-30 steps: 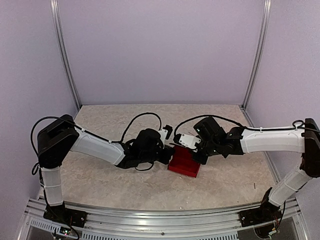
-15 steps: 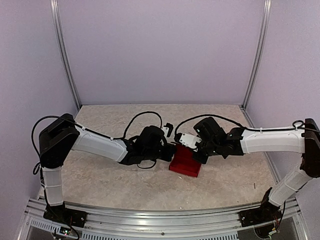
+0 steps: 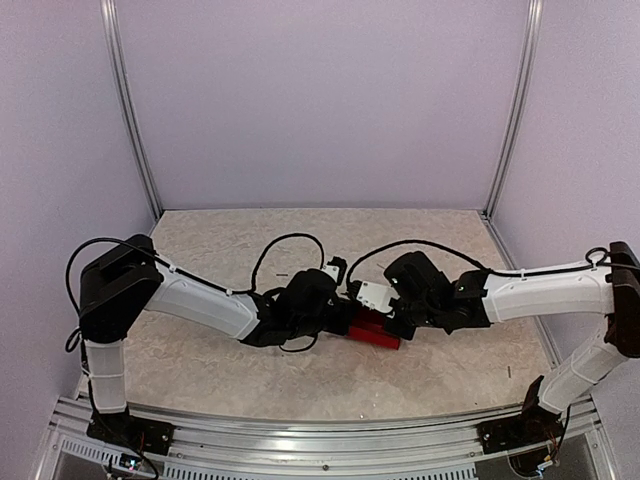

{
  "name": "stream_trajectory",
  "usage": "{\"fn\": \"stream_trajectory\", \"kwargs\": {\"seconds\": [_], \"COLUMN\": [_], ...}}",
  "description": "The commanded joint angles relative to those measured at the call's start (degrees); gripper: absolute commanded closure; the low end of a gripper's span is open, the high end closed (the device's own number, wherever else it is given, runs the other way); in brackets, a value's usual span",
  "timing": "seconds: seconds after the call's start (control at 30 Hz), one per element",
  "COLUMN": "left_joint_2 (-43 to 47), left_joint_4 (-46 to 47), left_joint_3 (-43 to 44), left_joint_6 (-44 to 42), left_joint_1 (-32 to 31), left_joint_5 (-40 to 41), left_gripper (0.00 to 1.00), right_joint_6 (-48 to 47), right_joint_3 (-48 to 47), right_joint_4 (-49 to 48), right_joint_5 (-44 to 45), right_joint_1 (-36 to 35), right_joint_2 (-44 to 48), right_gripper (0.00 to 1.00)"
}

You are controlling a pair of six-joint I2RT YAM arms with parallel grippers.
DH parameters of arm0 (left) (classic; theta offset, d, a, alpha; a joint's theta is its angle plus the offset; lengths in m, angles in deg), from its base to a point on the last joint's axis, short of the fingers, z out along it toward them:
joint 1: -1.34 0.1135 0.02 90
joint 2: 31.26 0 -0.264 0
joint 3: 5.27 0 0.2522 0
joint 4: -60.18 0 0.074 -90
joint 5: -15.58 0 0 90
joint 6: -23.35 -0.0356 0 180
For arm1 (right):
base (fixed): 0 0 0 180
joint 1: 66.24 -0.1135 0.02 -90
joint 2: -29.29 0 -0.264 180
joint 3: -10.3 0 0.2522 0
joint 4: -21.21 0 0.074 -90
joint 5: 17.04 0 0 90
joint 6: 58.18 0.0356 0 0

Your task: Fold the paper box

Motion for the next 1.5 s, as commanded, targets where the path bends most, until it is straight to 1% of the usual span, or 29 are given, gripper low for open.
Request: {"fn": "stream_trajectory", "kwargs": {"seconds": [0.0,0.1,0.2,0.3,0.4,0.43,0.53,0.67,0.83,0.97,1.1,1.23,1.27,1.37,1.47], "left_joint_2": [-0.1,1.9,3.1,4.3,7.1,8.4,12.5,17.7,21.7,22.4,25.5,32.4,33.8,38.1,40.9], "left_joint_4": [2.6,4.0,4.5,3.5,1.1,0.5,-1.5,-2.0,-1.7,-4.0,-6.5,-8.0,-7.0,-1.6,3.9], "left_joint_3": [-5.5,-9.0,-10.1,-10.9,-12.6,-13.4,-16.7,-21.2,-24.9,-26.3,-29.5,-36.3,-38.2,-43.2,-45.5], "left_joint_6": [2.8,3.7,3.8,2.0,-0.3,-0.8,-2.7,-4.0,-2.4,1.7,8.4,15.8,15.7,9.9,1.1], "left_joint_1": [-6.4,-6.8,-7.1,-8.5,-10.0,-10.6,-12.8,-17.1,-21.1,-23.1,-23.5,-23.5,-23.4,-21.8,-16.5], "left_joint_5": [-5.0,-2.7,-2.1,1.4,5.8,7.2,11.6,16.4,18.3,20.4,23.8,28.8,29.7,31.0,26.0], "left_gripper": [1.00,1.00,1.00,0.99,0.85,0.77,0.59,0.49,0.46,0.45,0.45,0.45,0.44,0.43,0.42], "right_joint_6": [-2.3,-2.7,-3.2,-3.9,-5.1,-5.3,-5.5,-5.6,-5.7,-6.2,-7.2,-7.7,-7.7,-7.6,-7.9], "right_joint_3": [1.9,2.4,2.8,3.5,4.5,4.7,4.9,4.9,5.5,5.9,6.6,7.1,7.0,7.0,6.4], "right_joint_4": [-9.1,-9.3,-9.2,-9.1,-9.3,-9.3,-9.1,-9.0,-9.2,-9.8,-10.4,-11.3,-11.4,-11.9,-13.2], "right_joint_5": [-4.1,-4.5,-5.5,-5.7,-5.5,-5.5,-5.5,-5.6,-7.9,-8.1,-6.5,-4.9,-4.4,-3.1,1.4], "right_joint_1": [-3.5,-3.7,-4.2,-5.5,-6.9,-7.2,-7.6,-7.7,-8.2,-9.2,-10.8,-11.3,-11.4,-11.4,-11.3], "right_joint_2": [1.7,2.0,2.2,2.2,1.4,1.2,1.4,2.1,1.7,1.0,0.0,-0.6,-0.6,-0.5,-1.2], "right_gripper": [1.00,1.00,1.00,1.00,1.00,1.00,1.00,1.00,1.00,1.00,1.00,1.00,1.00,1.00,1.00]}}
